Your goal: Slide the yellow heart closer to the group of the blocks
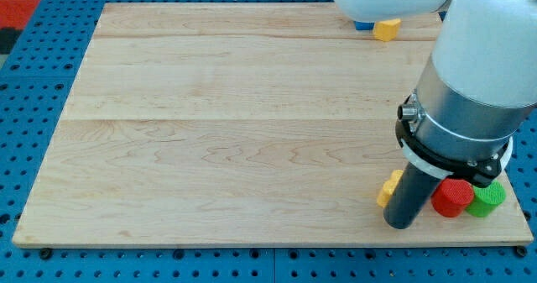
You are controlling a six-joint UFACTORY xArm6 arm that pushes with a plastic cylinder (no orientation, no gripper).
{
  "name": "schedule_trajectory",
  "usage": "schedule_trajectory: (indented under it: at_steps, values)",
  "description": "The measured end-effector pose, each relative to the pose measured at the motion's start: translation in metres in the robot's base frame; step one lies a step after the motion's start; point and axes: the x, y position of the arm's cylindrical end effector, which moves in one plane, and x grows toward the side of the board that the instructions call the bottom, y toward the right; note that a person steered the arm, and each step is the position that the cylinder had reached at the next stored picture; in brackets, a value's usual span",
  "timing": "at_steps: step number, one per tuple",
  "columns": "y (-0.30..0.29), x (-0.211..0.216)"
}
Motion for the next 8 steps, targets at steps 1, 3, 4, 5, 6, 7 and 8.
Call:
schedule_trajectory:
  at_steps: [1, 3, 4, 5, 6, 7, 8]
  values:
    - [0.006, 0.000]
    - [-0.007, -0.011]
    - [-0.007, -0.037]
    - [-0.007, -0.063]
    - [-0.008, -0.093]
    - [-0.019, -0.124]
    - [-0.028, -0.159]
